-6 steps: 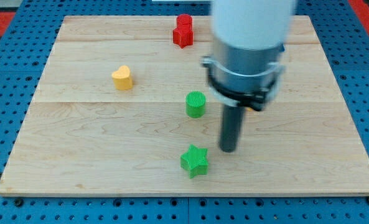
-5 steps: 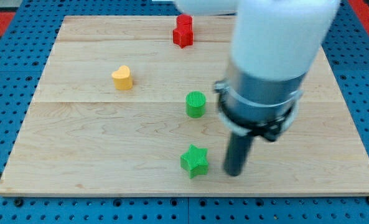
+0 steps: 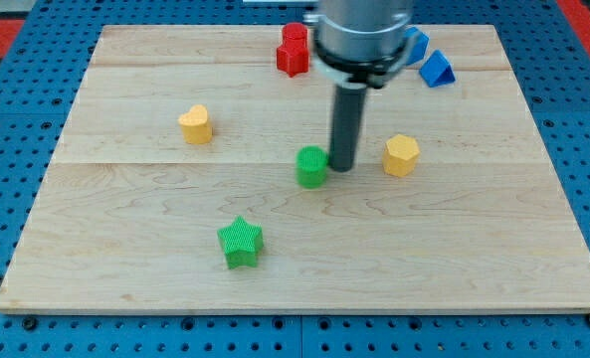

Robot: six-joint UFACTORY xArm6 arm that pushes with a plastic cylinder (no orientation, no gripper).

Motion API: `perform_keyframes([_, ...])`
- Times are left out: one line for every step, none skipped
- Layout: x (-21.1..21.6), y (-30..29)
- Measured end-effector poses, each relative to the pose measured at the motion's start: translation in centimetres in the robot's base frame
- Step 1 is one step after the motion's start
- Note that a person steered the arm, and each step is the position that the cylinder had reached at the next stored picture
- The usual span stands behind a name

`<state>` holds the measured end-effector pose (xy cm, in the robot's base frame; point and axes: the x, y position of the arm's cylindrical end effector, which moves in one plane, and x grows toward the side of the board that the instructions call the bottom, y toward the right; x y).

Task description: Place green circle above the green star

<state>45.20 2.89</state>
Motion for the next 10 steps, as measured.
perform_keyframes([3.7, -5.3])
perform_keyframes([4.7, -7.4])
perform_keyframes([4.6, -7.4])
perform_keyframes([3.3, -6.6])
perform_keyframes([0.3, -6.0])
perform_keyframes([0.0, -8.5])
perform_keyframes([-3.2, -12.9])
perform_keyframes([0.3, -11.9])
perform_keyframes([0.7, -5.0])
perform_keyframes([1.2, -5.3])
